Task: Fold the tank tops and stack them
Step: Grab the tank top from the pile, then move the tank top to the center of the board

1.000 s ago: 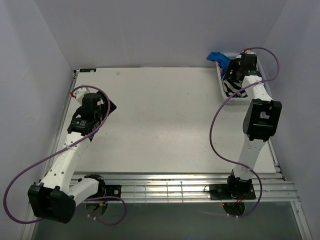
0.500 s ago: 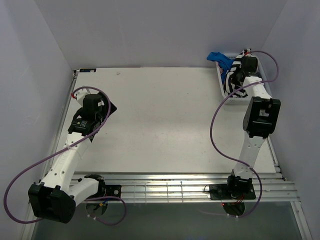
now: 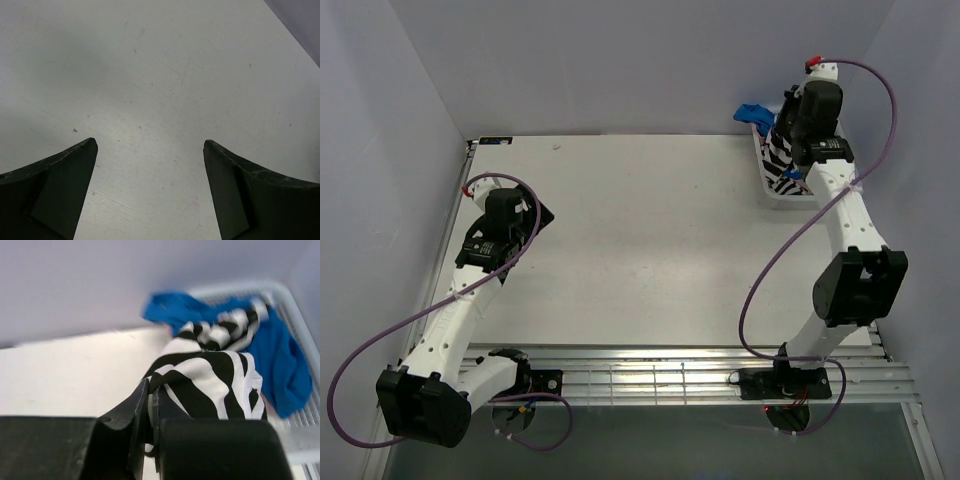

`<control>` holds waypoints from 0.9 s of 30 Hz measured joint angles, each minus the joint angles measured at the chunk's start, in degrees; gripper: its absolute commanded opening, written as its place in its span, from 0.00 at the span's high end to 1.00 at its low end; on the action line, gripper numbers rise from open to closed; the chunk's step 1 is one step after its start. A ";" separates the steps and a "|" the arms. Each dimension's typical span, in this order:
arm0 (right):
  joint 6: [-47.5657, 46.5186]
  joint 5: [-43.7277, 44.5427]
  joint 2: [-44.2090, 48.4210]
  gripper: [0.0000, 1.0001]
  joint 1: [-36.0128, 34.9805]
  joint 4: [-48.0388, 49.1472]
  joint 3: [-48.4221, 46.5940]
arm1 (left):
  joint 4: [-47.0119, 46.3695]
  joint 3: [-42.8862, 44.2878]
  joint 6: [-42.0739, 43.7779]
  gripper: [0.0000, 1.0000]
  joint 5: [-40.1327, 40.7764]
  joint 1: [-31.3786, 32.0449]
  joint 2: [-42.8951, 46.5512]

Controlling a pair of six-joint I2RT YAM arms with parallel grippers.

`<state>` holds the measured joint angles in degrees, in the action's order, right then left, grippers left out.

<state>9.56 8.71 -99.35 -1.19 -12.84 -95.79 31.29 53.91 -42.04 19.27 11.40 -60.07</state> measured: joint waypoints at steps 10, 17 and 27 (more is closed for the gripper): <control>-8.44 -19.50 2.93 0.92 -17.90 0.22 -26.45 | -0.02 0.00 -0.44 0.02 -2.45 0.00 1.25; -9.73 -29.73 6.45 0.92 -22.51 2.03 -17.62 | 0.83 0.02 -0.44 0.02 -2.08 0.00 3.98; 1.84 -17.70 0.09 0.08 -15.52 -6.64 8.48 | 4.13 0.02 -1.09 0.02 -1.77 0.00 5.16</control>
<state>11.40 -8.99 -99.26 -16.71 -19.49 -87.31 35.42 53.93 -43.13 17.50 11.40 -54.92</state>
